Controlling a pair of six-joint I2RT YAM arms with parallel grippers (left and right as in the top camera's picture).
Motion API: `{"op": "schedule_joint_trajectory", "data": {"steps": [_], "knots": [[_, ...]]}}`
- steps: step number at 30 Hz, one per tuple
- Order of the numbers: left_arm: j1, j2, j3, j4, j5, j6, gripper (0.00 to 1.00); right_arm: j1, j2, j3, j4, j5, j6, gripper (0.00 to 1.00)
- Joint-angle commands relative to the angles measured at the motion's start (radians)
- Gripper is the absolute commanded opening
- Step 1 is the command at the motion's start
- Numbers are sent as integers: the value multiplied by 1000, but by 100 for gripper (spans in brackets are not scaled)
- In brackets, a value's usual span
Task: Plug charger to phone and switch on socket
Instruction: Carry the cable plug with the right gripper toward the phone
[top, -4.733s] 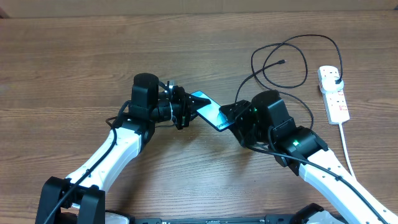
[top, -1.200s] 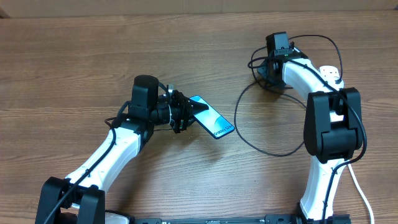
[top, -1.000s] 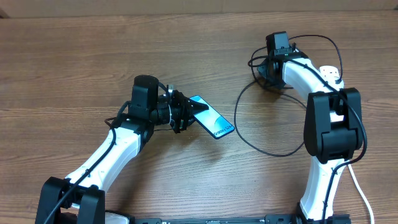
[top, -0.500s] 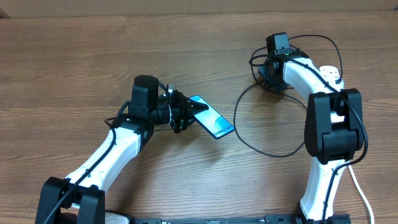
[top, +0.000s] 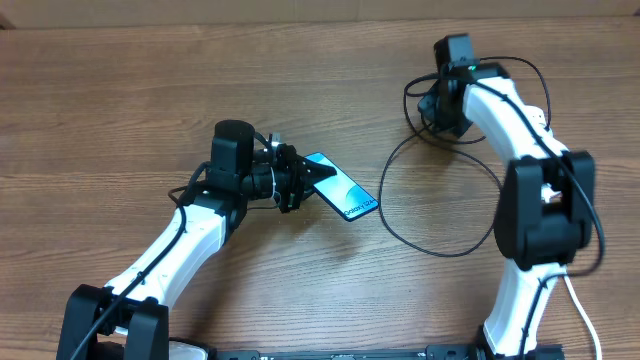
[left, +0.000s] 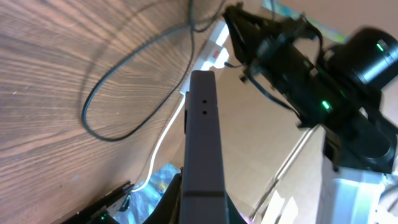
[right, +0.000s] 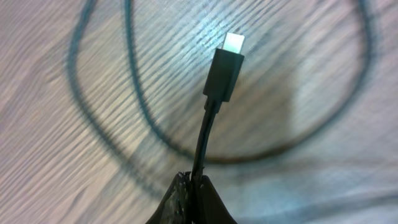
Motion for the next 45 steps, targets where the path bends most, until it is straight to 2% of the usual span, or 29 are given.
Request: {"op": "schedule_joint_trajectory", "data": {"steps": [1, 4, 11, 16, 20, 25, 29, 32, 35, 36, 39, 41, 45], "knots": [[30, -17, 20, 44, 114, 63, 4, 1, -176, 48, -72, -53, -83, 4], [56, -17, 20, 70, 168, 88, 4, 1, -250, 48, -156, -127, -162, 4], [141, -17, 20, 119, 329, 147, 4, 11, -329, 48, -383, -515, -437, 4], [217, -17, 20, 121, 459, 164, 4, 93, -329, -8, -465, -515, -517, 4], [269, -17, 20, 121, 542, 169, 4, 218, -329, -127, -430, -421, -499, 4], [365, -17, 20, 121, 667, 255, 4, 330, -329, -322, -270, -344, -319, 4], [426, -17, 20, 121, 672, 274, 4, 363, -329, -447, -123, -293, -235, 4], [445, -17, 20, 121, 671, 290, 4, 365, -329, -482, -74, -261, -230, 5], [446, -17, 20, 121, 661, 304, 4, 365, -329, -487, -58, -198, -230, 24], [445, -17, 20, 119, 651, 309, 4, 365, -329, -487, -48, -161, -230, 33], [445, -17, 20, 119, 650, 310, 4, 365, -329, -487, -37, -161, -230, 51], [445, -17, 20, 120, 647, 313, 4, 365, -328, -487, -34, -169, -230, 59], [449, -17, 20, 119, 630, 310, 4, 365, -328, -488, -18, -194, -229, 66]]}}
